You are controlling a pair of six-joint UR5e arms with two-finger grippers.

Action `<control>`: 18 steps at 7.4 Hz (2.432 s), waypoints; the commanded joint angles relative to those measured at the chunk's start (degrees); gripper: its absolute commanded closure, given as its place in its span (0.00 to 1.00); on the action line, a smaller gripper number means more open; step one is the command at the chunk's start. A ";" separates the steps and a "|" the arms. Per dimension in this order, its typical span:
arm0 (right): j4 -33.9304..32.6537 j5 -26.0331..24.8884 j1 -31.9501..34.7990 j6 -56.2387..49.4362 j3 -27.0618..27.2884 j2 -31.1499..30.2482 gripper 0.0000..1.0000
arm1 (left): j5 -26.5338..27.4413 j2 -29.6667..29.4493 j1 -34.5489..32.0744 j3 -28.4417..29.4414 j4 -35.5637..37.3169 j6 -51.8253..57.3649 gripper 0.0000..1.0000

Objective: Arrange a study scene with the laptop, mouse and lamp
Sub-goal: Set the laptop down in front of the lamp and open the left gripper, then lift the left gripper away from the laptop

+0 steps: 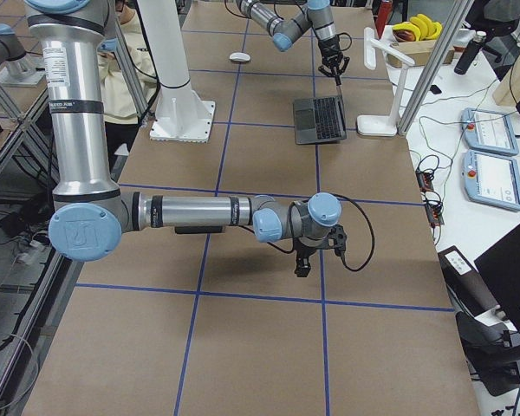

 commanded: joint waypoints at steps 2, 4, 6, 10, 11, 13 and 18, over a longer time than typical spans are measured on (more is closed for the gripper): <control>0.07 0.10 0.00 -0.07 0.00 -0.37 0.00 | 0.68 -0.91 0.16 4.06 -3.96 1.12 1.00; 0.07 0.10 0.00 -0.07 0.00 -0.37 0.00 | 0.59 -1.18 0.16 4.69 -4.59 4.19 1.00; 0.07 0.10 0.00 -0.07 -0.09 -0.37 0.00 | 0.59 -0.74 0.16 4.43 -4.94 6.23 0.73; 0.07 0.36 0.00 0.02 0.00 -0.28 0.00 | 0.16 5.63 0.16 -3.25 -5.03 12.62 0.48; 0.07 0.36 0.00 0.02 0.00 -0.11 0.00 | 0.15 11.07 0.16 -9.66 -5.03 14.21 0.00; 0.24 0.45 0.00 0.02 0.00 0.07 0.00 | 0.15 16.20 -0.10 -17.87 -5.29 14.58 0.00; 0.77 2.64 0.00 1.59 0.79 -5.27 0.00 | -8.60 28.08 -2.73 -26.69 -4.50 33.25 0.00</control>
